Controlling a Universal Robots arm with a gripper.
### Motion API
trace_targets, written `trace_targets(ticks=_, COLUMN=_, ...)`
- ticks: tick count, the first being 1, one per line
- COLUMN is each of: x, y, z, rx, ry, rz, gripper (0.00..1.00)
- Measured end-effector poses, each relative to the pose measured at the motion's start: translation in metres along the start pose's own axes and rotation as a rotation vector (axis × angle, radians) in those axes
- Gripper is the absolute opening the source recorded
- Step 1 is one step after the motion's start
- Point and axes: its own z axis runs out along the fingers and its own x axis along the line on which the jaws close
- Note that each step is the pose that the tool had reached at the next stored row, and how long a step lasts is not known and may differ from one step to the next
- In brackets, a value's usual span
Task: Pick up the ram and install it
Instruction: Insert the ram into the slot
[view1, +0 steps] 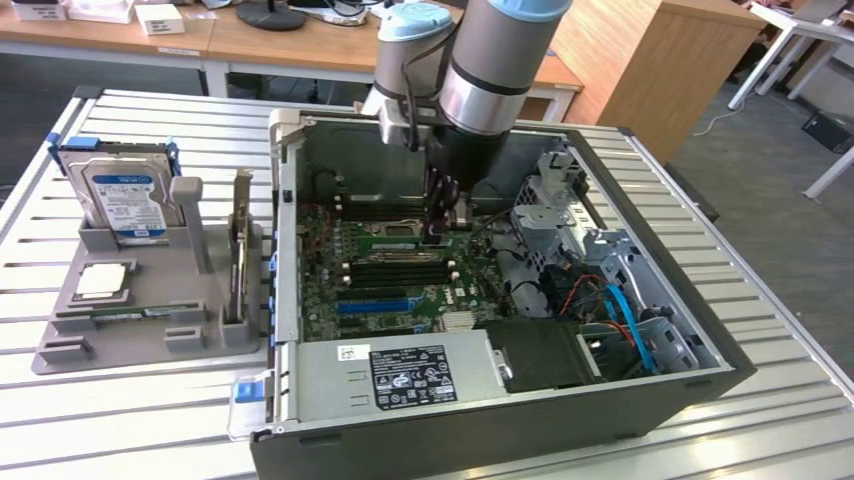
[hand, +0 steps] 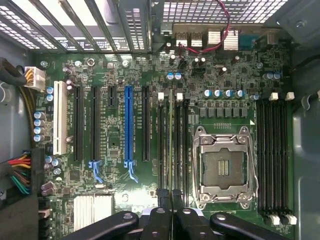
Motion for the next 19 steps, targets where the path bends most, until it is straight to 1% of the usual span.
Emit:
trace_targets(ticks=11, x=0.0, y=-0.0027, z=0.0007, rx=-0.0001, ry=0.0002, rz=-0.008, gripper=0.12)
trace_targets(ticks=19, x=0.0002, y=-0.0031, z=0.0085, rx=-0.0002, ry=0.0004, rz=-0.008, gripper=0.12)
